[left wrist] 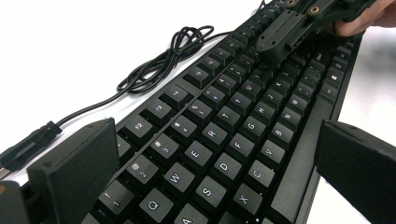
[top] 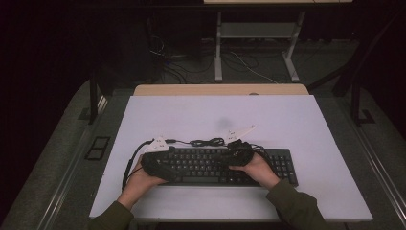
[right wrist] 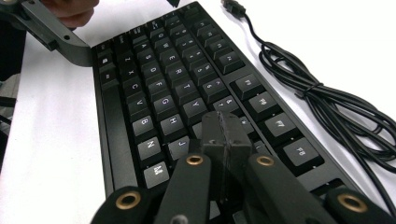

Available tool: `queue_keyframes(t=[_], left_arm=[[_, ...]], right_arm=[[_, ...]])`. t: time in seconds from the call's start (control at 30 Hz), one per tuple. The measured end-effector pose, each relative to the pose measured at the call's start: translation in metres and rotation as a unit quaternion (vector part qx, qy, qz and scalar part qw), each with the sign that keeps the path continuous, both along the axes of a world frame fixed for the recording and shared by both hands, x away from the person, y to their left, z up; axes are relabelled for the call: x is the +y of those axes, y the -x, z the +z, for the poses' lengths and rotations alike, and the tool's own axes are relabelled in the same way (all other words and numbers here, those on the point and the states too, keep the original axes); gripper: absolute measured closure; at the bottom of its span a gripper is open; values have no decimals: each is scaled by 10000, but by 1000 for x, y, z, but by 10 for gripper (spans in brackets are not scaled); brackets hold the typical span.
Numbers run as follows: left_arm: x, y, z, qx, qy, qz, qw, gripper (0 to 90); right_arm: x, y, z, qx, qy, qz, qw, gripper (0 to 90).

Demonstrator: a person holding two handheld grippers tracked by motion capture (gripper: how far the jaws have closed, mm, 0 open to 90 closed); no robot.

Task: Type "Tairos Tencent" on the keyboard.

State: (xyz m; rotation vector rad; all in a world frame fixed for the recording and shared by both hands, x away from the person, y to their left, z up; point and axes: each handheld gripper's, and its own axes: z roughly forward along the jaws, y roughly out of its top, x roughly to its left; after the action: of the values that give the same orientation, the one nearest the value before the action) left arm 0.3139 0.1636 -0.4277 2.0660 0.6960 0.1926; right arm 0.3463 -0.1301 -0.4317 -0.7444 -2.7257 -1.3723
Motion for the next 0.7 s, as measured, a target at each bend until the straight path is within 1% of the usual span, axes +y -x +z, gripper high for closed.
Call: queue_keyframes(t=[0.47, 0.7], left_arm=[[-1, 0, -1, 11, -41, -26, 10000, 0], [-1, 0, -1, 15, -82, -28, 10000, 0]], right_arm=[[7, 1, -5, -35, 200, 18, 9998, 891], [7, 1, -6, -20, 192, 15, 9998, 891]])
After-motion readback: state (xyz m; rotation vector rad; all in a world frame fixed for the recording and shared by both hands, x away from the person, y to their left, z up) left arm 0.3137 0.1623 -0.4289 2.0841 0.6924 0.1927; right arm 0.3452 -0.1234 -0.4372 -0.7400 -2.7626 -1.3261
